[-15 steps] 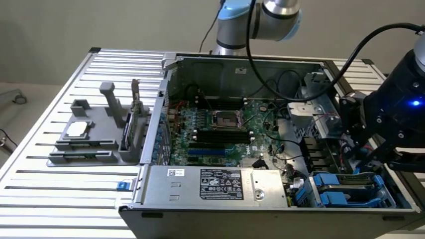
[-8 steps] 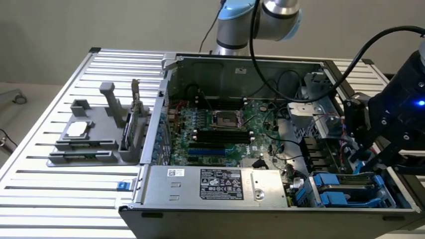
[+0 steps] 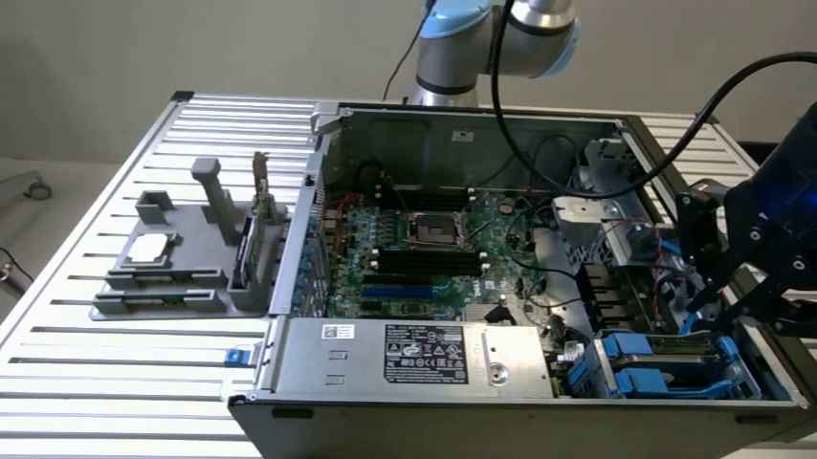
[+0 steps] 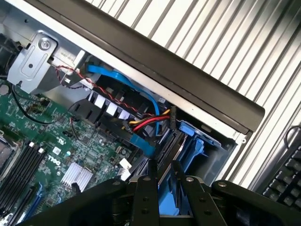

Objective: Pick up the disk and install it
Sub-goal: 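Insert the first disk wire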

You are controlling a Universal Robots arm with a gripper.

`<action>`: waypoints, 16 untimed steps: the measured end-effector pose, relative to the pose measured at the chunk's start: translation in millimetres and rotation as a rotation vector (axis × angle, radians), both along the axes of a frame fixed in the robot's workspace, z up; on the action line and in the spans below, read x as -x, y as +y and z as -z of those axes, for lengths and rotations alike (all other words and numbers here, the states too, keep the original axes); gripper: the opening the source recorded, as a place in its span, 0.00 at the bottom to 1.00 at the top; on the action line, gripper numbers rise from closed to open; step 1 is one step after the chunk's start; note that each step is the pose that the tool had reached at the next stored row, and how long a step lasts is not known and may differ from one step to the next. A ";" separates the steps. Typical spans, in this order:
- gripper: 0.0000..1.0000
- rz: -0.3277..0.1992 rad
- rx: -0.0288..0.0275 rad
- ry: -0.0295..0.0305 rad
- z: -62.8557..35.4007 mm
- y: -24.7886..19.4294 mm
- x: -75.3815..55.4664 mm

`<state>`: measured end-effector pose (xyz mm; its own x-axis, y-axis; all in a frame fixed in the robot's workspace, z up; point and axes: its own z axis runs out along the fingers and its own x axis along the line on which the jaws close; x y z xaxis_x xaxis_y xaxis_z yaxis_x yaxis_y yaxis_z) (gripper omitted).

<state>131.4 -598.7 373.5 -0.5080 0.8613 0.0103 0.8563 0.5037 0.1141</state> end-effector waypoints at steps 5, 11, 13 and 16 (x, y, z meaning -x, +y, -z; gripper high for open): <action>0.26 0.013 0.0001 0.0000 0.9 0.0 -7.9; 0.26 0.026 0.0001 0.0000 4.2 0.0 -13.4; 0.26 0.028 0.0002 0.0000 7.1 0.0 -13.5; 0.26 0.029 0.0001 0.0000 12.5 0.0 -13.5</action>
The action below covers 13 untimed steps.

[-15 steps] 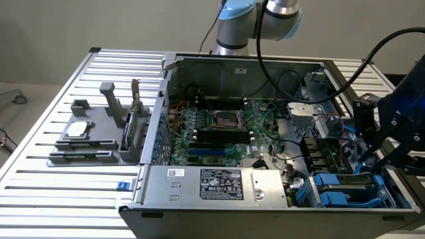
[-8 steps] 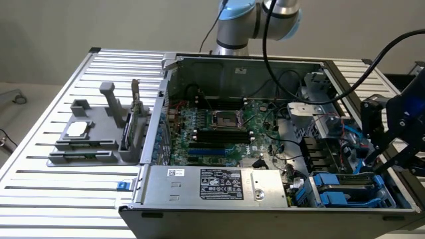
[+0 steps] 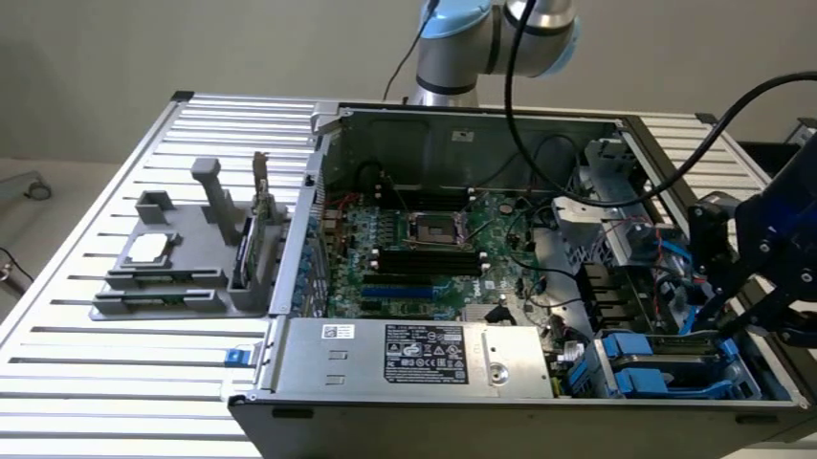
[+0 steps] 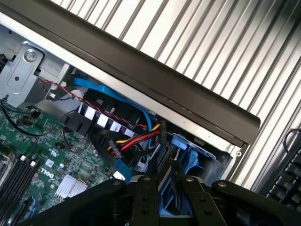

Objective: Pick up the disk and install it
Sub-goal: 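Insert the first disk wire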

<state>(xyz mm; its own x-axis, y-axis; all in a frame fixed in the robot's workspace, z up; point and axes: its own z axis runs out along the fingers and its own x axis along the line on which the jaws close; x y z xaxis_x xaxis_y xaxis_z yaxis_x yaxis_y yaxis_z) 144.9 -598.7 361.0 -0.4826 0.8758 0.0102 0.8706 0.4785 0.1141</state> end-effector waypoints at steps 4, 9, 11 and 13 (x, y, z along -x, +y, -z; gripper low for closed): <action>0.26 0.000 -0.0001 0.0000 5.9 1.0 -1.6; 0.26 0.000 -0.0020 0.0000 10.3 1.9 -7.0; 0.26 0.000 -0.0057 0.0000 11.8 1.9 -10.8; 0.26 0.000 -0.0175 0.0025 12.3 1.8 -12.9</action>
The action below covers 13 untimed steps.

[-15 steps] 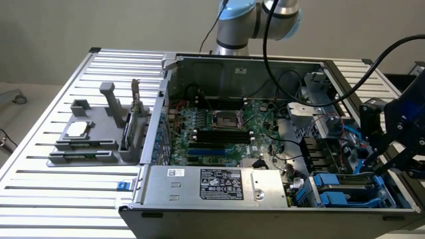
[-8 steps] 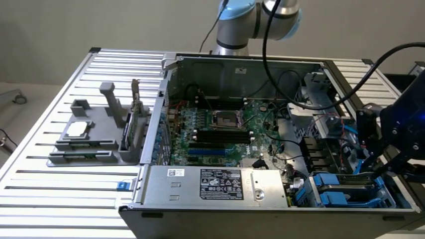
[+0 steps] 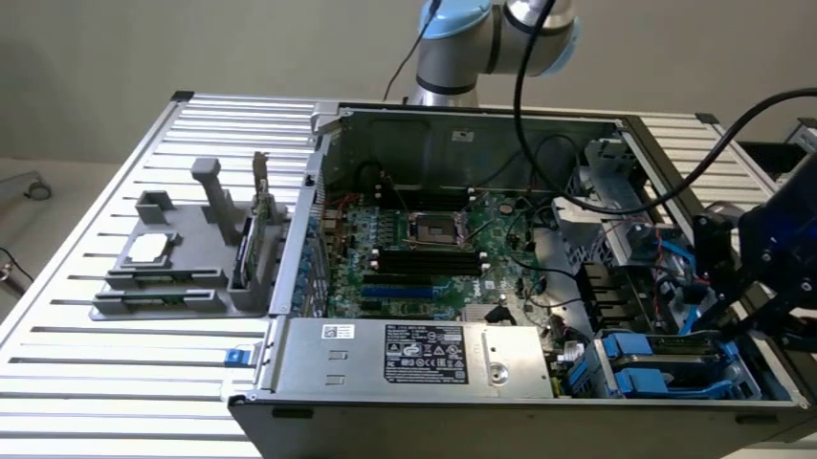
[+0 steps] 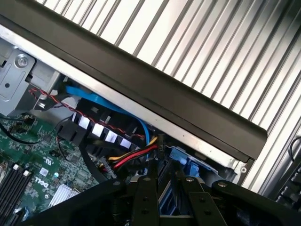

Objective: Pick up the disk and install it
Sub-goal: 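Insert the first disk wire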

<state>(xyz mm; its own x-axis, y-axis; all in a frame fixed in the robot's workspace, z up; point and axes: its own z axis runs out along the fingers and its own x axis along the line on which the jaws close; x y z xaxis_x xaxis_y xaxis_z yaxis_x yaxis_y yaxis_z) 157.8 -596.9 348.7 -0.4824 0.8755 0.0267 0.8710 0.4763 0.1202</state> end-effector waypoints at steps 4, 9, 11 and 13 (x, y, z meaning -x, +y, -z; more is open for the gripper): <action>0.26 0.000 -0.0096 0.0152 0.3 -0.9 -2.0; 0.26 0.000 -0.0128 0.0158 3.7 -1.0 -2.9; 0.26 0.000 -0.0166 0.0157 5.8 -1.0 -3.4; 0.26 0.000 -0.0210 0.0158 6.9 -1.0 -4.3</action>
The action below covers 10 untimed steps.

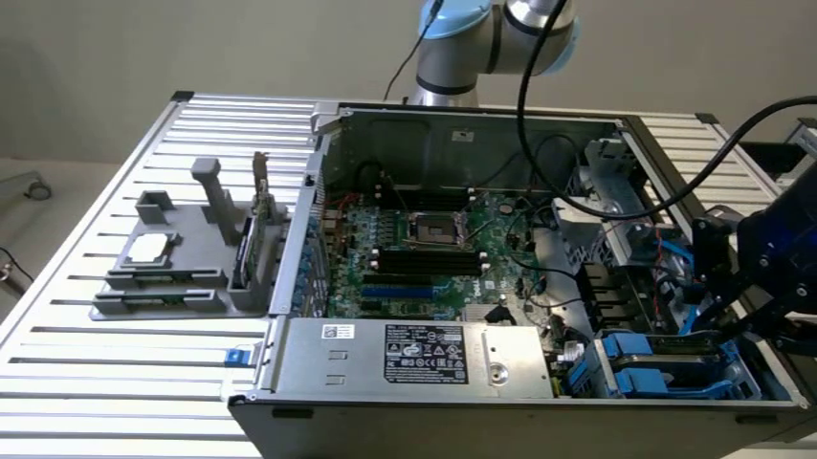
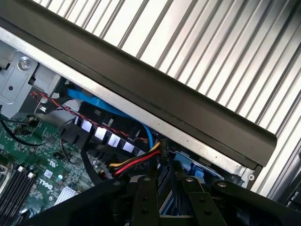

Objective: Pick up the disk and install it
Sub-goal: 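Insert the first disk wire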

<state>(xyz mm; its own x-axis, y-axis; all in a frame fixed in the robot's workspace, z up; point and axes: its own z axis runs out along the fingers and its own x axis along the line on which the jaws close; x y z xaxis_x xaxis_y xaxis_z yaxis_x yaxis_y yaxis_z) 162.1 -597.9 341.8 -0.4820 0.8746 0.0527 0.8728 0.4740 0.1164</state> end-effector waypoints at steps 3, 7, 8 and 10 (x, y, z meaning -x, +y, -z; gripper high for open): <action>0.26 0.000 -0.0059 0.0007 1.1 0.0 -1.2; 0.26 0.000 -0.0104 0.0038 2.6 0.0 -2.7; 0.26 0.000 -0.0114 0.0047 2.7 0.0 -2.9; 0.26 -0.001 -0.0137 0.0070 3.0 0.0 -3.3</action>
<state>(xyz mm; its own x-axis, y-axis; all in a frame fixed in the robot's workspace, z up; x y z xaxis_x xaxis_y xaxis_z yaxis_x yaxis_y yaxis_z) 165.3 -597.8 338.7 -0.4822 0.8734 0.0681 0.8733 0.4730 0.1169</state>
